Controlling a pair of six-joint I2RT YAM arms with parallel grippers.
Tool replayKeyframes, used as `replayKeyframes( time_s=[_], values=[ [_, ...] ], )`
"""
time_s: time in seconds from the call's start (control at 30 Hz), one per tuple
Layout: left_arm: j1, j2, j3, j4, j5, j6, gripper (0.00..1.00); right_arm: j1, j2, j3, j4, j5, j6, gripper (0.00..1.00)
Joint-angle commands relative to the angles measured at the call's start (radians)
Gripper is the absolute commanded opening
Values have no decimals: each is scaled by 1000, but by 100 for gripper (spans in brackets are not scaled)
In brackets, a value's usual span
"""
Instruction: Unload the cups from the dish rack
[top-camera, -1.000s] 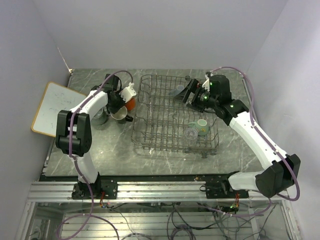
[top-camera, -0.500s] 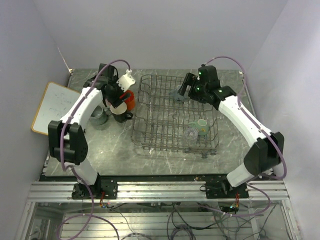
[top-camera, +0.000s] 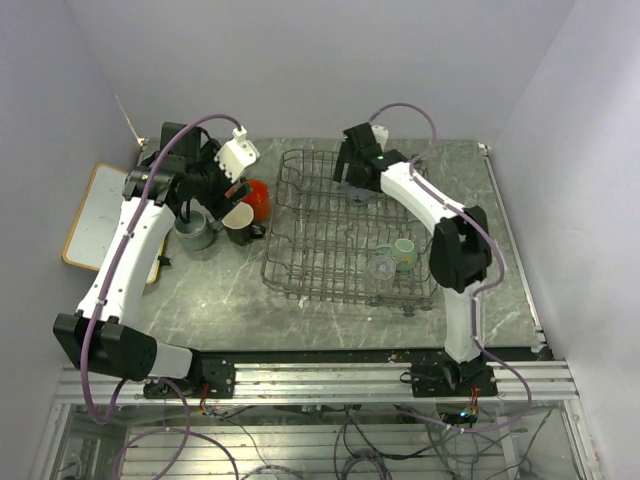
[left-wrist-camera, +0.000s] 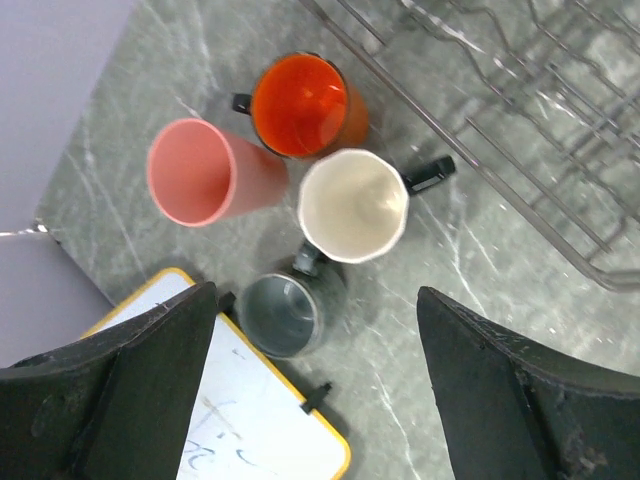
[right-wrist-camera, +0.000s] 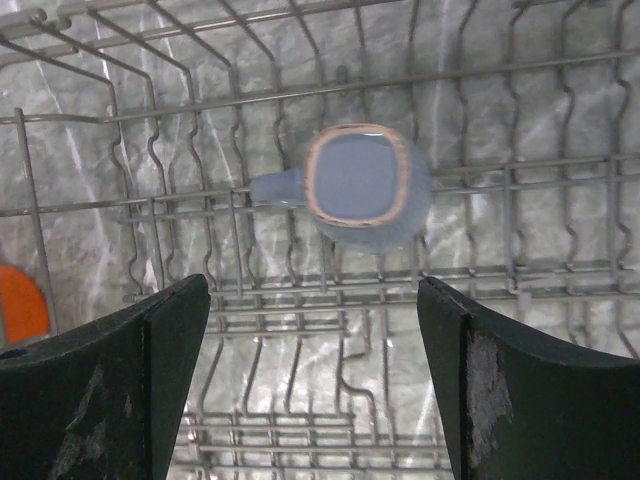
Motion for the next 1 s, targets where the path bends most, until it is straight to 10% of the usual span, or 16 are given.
replayKeyframes(
  time_s=[0.0, 0.47, 0.97],
  values=[
    [-5, -31, -72, -92, 53, 0, 91, 73, 100, 136, -69, 128, -4, 85],
    [-6, -69, -123, -97, 102, -6, 90, 69, 172, 200, -159, 325, -74, 95],
    [-5, -96, -139, -89, 89, 4, 90, -45, 240, 180, -38, 39, -236, 97]
  ],
)
